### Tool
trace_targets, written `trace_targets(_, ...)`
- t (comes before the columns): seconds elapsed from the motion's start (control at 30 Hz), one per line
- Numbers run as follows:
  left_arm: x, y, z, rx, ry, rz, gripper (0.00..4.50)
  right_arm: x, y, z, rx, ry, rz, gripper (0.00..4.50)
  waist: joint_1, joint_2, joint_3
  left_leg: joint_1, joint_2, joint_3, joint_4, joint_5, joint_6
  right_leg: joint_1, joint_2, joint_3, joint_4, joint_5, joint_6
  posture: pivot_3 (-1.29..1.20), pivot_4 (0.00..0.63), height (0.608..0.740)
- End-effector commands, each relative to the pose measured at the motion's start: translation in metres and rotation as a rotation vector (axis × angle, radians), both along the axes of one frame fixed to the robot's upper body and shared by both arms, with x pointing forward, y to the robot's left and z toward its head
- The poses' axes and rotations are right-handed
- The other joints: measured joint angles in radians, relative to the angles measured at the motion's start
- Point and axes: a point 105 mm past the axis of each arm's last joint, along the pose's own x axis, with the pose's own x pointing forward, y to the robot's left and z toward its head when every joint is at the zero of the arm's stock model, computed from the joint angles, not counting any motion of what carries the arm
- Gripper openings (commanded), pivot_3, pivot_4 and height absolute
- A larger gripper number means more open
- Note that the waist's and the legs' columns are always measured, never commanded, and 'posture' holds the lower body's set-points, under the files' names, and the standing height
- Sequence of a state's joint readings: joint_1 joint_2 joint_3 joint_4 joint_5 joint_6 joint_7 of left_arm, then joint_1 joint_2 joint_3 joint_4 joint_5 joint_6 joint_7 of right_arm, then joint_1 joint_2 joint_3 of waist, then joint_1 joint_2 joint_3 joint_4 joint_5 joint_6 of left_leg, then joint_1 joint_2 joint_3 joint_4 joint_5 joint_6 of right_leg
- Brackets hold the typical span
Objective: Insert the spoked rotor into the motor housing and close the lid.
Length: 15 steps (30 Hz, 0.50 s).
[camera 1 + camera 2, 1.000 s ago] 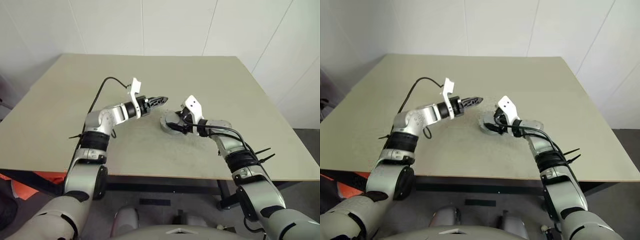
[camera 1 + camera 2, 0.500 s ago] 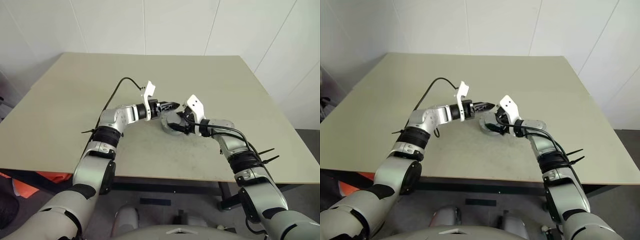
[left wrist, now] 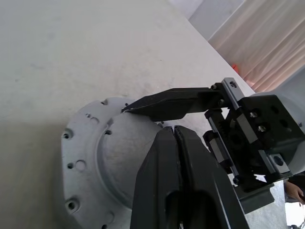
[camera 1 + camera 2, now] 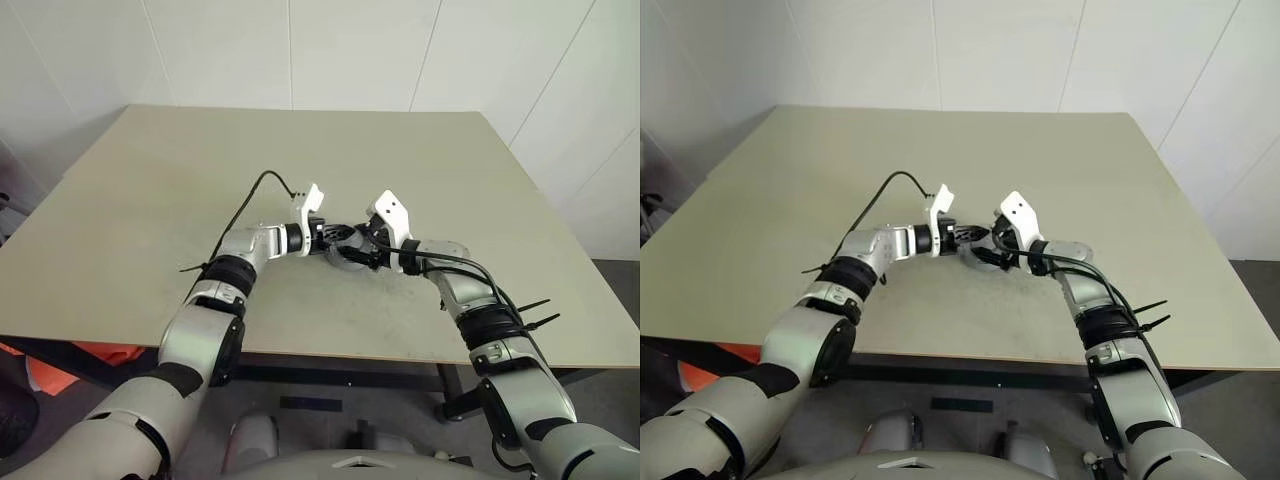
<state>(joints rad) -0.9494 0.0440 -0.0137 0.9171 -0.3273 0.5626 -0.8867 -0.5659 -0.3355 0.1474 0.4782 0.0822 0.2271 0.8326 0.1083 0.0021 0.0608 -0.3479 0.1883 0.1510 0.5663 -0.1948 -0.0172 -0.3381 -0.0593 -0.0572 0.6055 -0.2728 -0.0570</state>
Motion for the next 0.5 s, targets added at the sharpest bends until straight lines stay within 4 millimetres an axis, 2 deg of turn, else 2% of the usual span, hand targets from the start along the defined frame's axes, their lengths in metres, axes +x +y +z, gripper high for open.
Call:
trace_targets(0.03, -0.001, -0.014, 0.021, -0.018, -0.071, -0.069, 0.05, -0.02, -0.014, -0.05, -0.099, 0.177, -0.032, 3.11, 0.001, 0.0, 0.0, 0.0, 0.0, 0.0, 0.0, 0.0, 0.0, 0.0, 0.0, 0.0, 0.0, 0.0, 0.0, 0.0, 0.0, 0.74)
trace_targets(0.13, 0.0, -0.013, 0.018, 0.008, -0.085, -0.069, 0.05, -0.02, -0.014, -0.05, -0.093, 0.177, -0.035, 3.11, 0.001, 0.0, 0.0, 0.0, 0.0, 0.0, 0.0, 0.0, 0.0, 0.0, 0.0, 0.0, 0.0, 0.0, 0.0, 0.0, 0.0, 0.74)
trace_targets(0.33, 0.018, 0.006, 0.021, 0.071, -0.163, 0.028, 0.05, -0.023, -0.014, -0.051, -0.091, 0.179, -0.037, 3.11, 0.002, 0.0, 0.0, 0.0, 0.0, 0.0, 0.0, 0.0, 0.0, 0.0, 0.0, 0.0, 0.0, 0.0, 0.0, 0.0, 0.0, 0.74)
trace_targets(0.43, 0.018, 0.006, 0.022, 0.072, -0.167, 0.016, 0.05, -0.023, -0.014, -0.052, -0.091, 0.181, -0.037, 3.11, 0.007, 0.0, 0.0, 0.0, 0.0, 0.0, 0.0, 0.0, 0.001, 0.0, 0.0, 0.0, 0.0, 0.0, 0.0, 0.0, 0.0, 0.74)
trace_targets(0.5, 0.014, 0.002, 0.014, 0.102, -0.156, -0.008, 0.05, -0.023, -0.013, -0.051, -0.092, 0.18, -0.037, 3.11, 0.014, 0.0, 0.0, 0.0, 0.0, 0.0, 0.0, 0.0, 0.001, 0.0, 0.0, 0.0, 0.0, 0.0, 0.0, 0.0, 0.0, 0.74)
